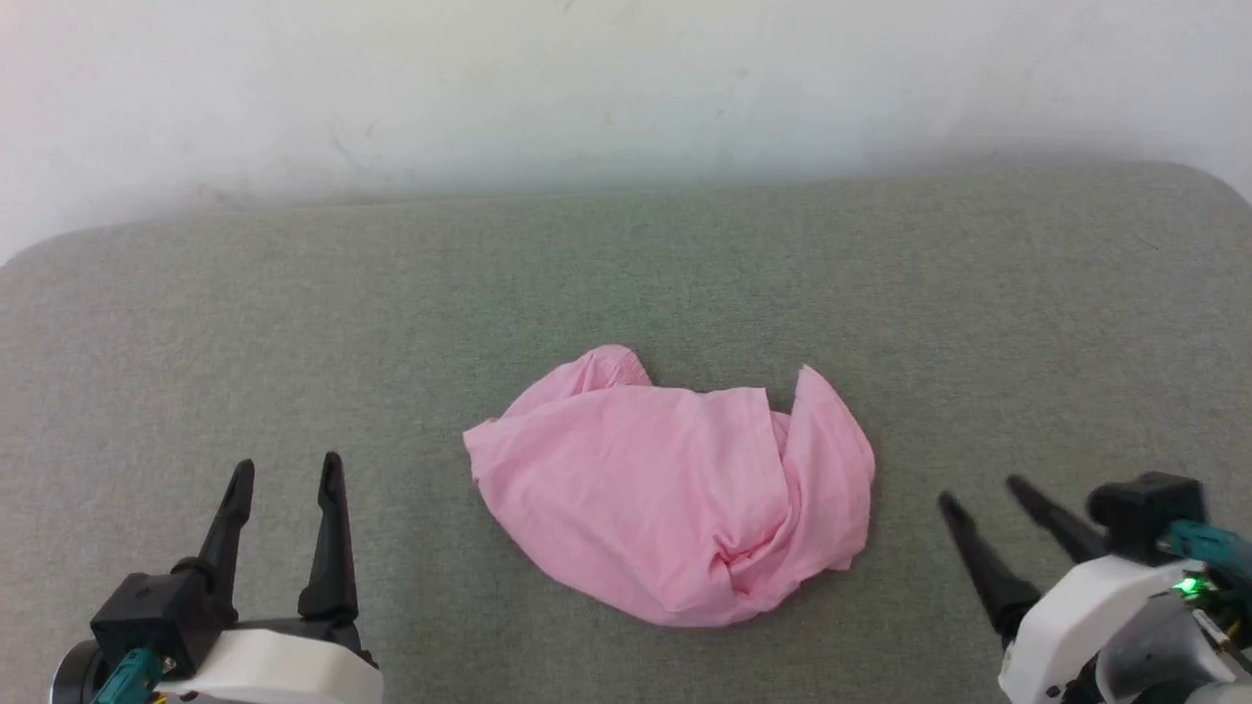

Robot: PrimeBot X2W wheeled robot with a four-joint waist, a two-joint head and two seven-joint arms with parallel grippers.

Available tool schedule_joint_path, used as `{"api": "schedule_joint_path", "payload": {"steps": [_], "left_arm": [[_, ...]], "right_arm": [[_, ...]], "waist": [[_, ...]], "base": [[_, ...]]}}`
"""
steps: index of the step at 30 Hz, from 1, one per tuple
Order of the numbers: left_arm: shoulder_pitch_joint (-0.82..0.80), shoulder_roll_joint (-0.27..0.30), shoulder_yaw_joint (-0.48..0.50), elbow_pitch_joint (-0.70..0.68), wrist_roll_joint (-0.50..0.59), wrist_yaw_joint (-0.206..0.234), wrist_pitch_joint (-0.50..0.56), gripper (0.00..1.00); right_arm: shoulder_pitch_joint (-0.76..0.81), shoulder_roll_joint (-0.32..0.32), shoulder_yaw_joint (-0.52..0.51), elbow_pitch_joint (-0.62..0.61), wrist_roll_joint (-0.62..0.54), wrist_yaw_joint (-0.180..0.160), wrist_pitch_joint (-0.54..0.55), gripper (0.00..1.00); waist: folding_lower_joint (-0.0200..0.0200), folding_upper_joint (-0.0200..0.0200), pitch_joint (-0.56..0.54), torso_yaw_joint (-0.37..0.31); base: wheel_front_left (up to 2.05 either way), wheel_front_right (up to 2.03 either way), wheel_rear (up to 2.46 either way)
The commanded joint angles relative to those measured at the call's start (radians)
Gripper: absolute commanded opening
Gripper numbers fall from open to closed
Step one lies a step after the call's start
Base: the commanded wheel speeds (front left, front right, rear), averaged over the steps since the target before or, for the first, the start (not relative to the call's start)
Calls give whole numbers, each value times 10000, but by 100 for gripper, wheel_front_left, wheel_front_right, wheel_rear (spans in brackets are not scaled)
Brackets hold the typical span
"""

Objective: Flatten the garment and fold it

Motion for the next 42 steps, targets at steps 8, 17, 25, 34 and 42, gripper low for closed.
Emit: {"api": "schedule_joint_path", "payload": {"steps": [8, 17, 25, 34, 42], "left_arm": [[-190, -313, -337, 182, -120, 68, -268, 100], [-445, -486, -511, 611, -164, 52, -498, 100], [-433, -457, -445, 699, -177, 145, -581, 100], [-396, -401, -451, 699, -224, 178, -548, 100], [-343, -379, -492, 678, -267, 203, -494, 100]], "right_arm": [[-1215, -1262, 1488, 1223, 1841, -9, 2153, 100], [-2386, -1851, 2822, 2427, 3091, -9, 2723, 43], [-2818, -2457, 3062, 1889, 3626, -9, 1763, 0], [-1646, -2689, 266, 654, 2369, -9, 111, 0], [1472, -1161, -2508, 581, 1326, -9, 1288, 0]], "waist": [[1, 0, 256, 611], [1, 0, 374, 833], [1, 0, 335, 615], [1, 0, 175, 262], [1, 0, 114, 230]], "base": [[0, 0, 0], [0, 0, 0], [0, 0, 0], [0, 0, 0], [0, 0, 0]]}}
